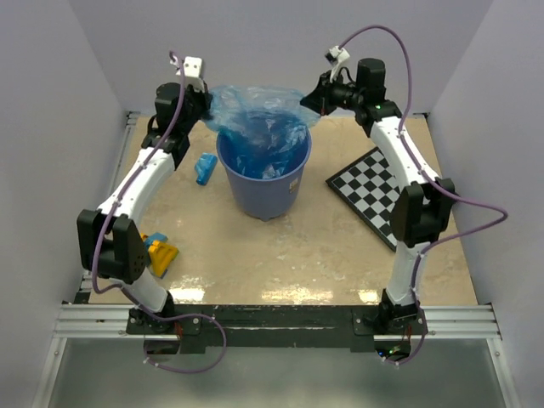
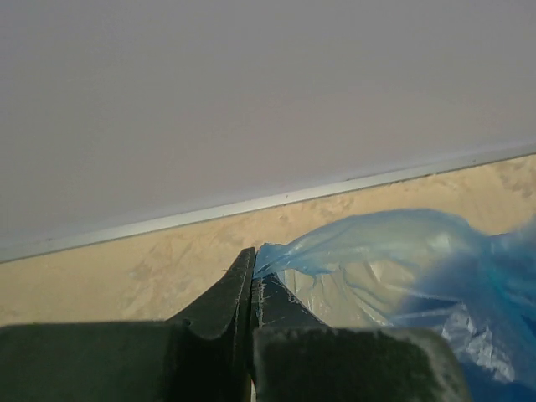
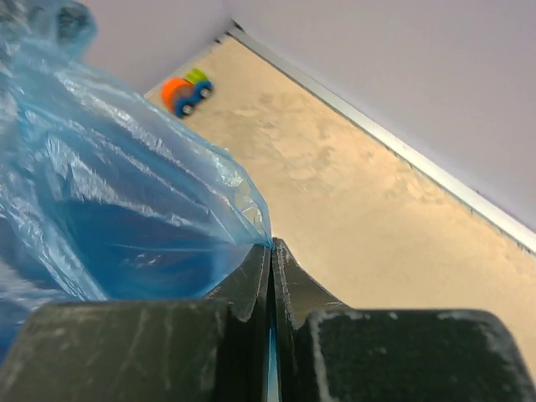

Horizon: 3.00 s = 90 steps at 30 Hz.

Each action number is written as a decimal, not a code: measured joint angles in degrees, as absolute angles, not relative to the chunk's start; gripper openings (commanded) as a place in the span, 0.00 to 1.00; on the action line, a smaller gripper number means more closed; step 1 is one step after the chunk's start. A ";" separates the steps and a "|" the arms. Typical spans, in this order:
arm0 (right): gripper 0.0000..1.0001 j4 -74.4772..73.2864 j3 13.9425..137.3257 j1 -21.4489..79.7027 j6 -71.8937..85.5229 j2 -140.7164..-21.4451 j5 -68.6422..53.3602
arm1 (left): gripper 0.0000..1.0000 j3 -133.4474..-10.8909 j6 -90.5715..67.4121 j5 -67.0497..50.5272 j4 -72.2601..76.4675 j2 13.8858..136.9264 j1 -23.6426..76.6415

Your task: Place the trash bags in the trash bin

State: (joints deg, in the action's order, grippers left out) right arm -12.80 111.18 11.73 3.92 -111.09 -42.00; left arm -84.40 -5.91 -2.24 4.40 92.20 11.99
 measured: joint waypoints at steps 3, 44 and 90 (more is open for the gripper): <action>0.02 -13.23 112.88 11.73 3.68 -116.16 -39.51 | 0.00 -84.09 -4.60 -1.85 4.62 95.81 11.53; 0.64 -25.23 117.91 11.25 -16.19 -110.78 -49.69 | 0.65 -79.81 14.46 -57.74 -15.53 81.80 -3.88; 0.00 -11.44 97.54 19.57 -23.35 -99.72 -43.99 | 0.00 -76.90 23.79 -50.11 -12.95 78.70 7.55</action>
State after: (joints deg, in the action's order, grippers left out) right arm -11.44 97.54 19.57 -23.35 -99.72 -43.99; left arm -76.90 23.79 -50.11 -12.95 78.70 7.55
